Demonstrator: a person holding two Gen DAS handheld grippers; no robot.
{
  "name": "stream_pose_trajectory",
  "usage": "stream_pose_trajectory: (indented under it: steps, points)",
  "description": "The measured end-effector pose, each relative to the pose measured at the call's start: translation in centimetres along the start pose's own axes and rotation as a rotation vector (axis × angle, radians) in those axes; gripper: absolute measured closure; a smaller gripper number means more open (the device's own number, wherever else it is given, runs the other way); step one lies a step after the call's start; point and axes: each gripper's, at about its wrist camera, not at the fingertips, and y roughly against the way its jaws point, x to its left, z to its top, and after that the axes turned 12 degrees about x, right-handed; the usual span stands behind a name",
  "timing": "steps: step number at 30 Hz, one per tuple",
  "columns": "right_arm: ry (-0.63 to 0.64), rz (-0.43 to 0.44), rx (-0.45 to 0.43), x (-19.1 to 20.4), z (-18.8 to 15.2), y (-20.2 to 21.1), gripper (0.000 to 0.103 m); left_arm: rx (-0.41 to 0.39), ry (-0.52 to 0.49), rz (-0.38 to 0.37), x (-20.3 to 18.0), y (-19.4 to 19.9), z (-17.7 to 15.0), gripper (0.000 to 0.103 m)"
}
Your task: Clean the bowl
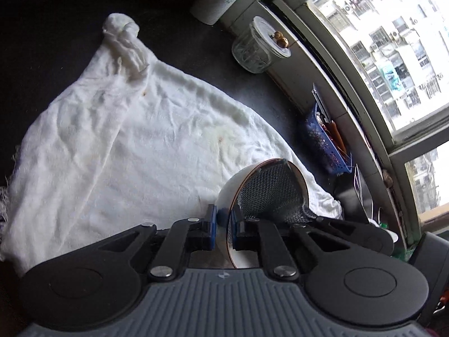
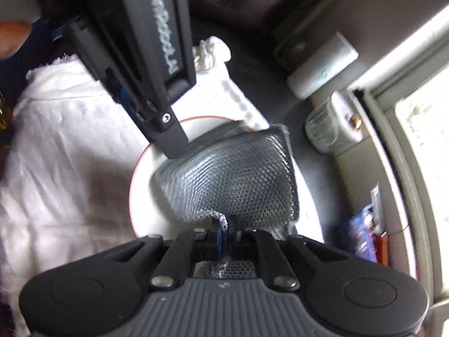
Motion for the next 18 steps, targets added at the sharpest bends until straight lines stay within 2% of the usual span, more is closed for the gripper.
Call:
stream_pose_trajectory:
  steps: [4,9,12,14,16,18]
  points:
    - [-0.085,0.1,0.02,-0.6,0.3,-0.4,0.098,0.011,0.145,-0.068,1.6,0.1,-0.3,0.092]
    - [-0.292,0.312,0.028,-2.3,0.1,-0.3,0.098,0.041,0.342,-0.147,4.0,0.0,-1.4,0.092]
    - [-0.358,0.398,0.02,-3.1,-0.1,-0.5,0.098,0.077,0.384,-0.161,4.6,-0.4,-2.1,0.092]
    - [-0.371,0.42,0.013,-3.0,-0.3,-0.6,0.098,0.103,0.349,-0.129,4.3,-0.7,-2.2,0.092]
    - [-0.335,0.398,0.004,-2.2,-0.4,-0.4,0.098,0.113,0.211,-0.017,2.7,-0.6,-1.8,0.09]
    - [-0.273,0.357,-0.008,-0.9,-0.6,-0.1,0.098,0.081,-0.002,0.133,-0.1,-0.2,-1.7,0.089]
